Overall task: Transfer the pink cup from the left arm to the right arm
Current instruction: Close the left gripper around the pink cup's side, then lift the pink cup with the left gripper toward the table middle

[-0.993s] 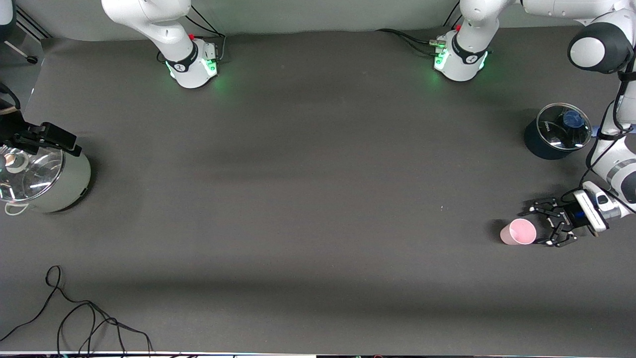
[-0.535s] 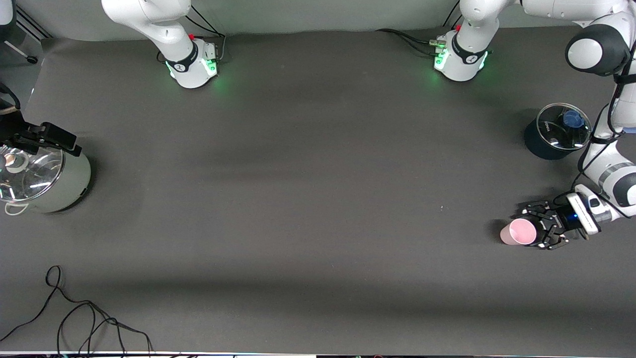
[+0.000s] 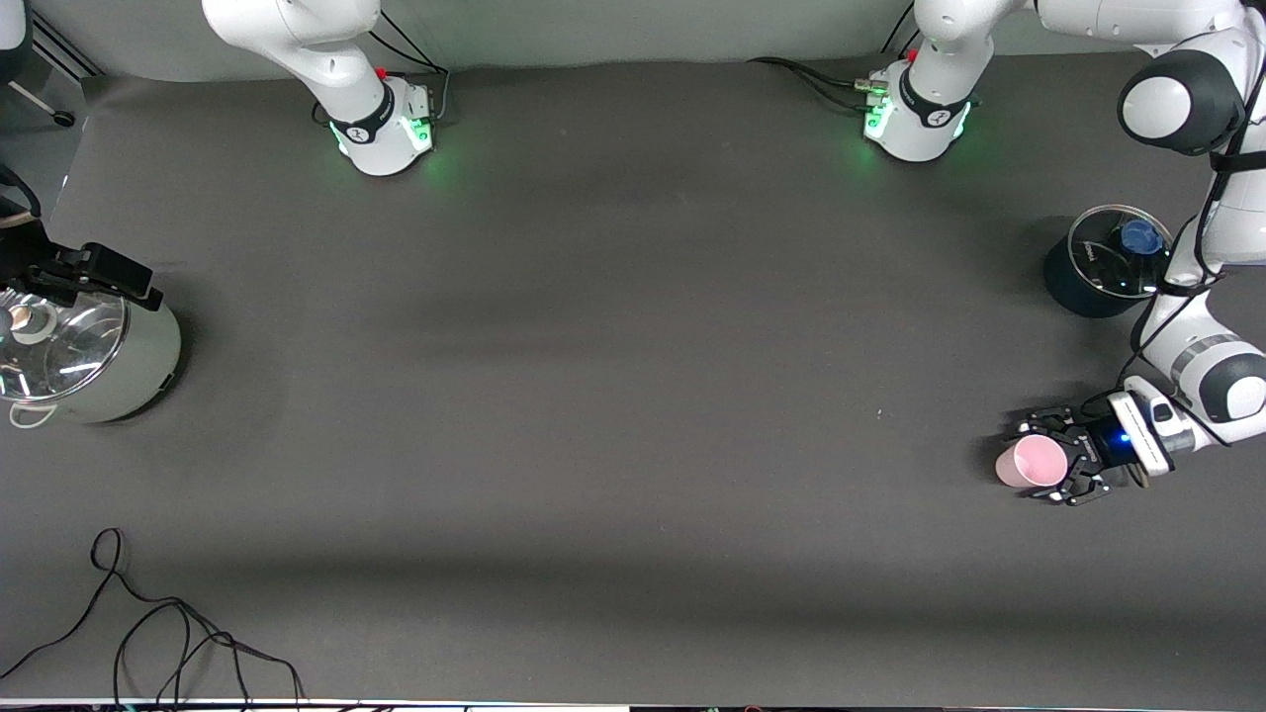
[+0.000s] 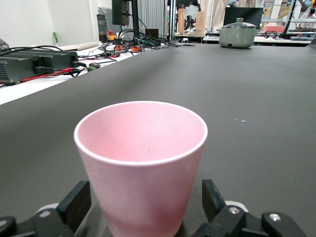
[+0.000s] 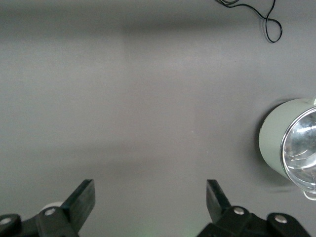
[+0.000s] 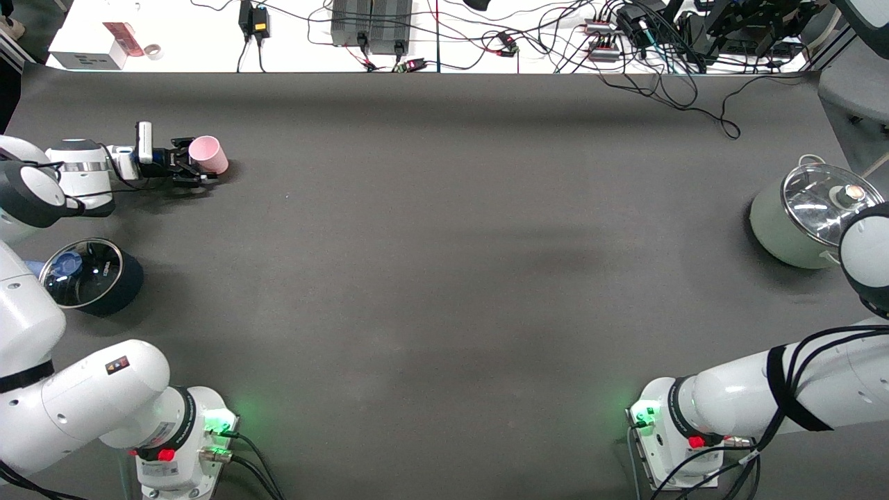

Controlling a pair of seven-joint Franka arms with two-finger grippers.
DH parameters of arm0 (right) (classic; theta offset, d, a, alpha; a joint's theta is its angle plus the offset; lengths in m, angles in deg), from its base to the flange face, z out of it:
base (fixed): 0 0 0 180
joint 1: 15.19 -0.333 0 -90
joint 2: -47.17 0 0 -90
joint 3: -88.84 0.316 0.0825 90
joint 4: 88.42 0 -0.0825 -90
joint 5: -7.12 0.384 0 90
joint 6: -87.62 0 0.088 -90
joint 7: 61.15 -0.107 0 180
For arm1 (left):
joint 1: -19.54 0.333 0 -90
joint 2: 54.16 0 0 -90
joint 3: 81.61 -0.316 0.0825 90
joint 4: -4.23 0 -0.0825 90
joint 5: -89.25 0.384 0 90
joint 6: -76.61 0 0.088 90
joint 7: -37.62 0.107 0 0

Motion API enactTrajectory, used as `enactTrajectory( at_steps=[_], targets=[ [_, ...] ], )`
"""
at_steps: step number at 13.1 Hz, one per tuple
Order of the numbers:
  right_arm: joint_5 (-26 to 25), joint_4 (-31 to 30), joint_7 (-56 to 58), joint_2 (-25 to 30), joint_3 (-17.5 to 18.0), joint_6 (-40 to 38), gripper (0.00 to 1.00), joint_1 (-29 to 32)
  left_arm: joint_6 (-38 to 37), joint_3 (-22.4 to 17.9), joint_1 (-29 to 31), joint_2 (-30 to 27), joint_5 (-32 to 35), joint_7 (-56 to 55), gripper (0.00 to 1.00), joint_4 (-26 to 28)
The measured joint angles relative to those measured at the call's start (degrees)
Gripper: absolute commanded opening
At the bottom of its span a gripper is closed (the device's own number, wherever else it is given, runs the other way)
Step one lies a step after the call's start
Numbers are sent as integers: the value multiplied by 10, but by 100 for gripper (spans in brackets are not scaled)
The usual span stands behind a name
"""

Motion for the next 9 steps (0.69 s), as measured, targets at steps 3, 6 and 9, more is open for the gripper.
enactTrajectory(
  at_steps=[3,6,9],
  targets=[
    [0,0,0,0,0,-1,100,0,0,-1,0,0,0,1,100,0],
    [0,0,0,0,0,-2,100,0,2,-3,1,0,0,3,100,0],
    [0,0,0,0,0,-3,100,0,6,-4,2,0,0,7,91,0]
  ],
)
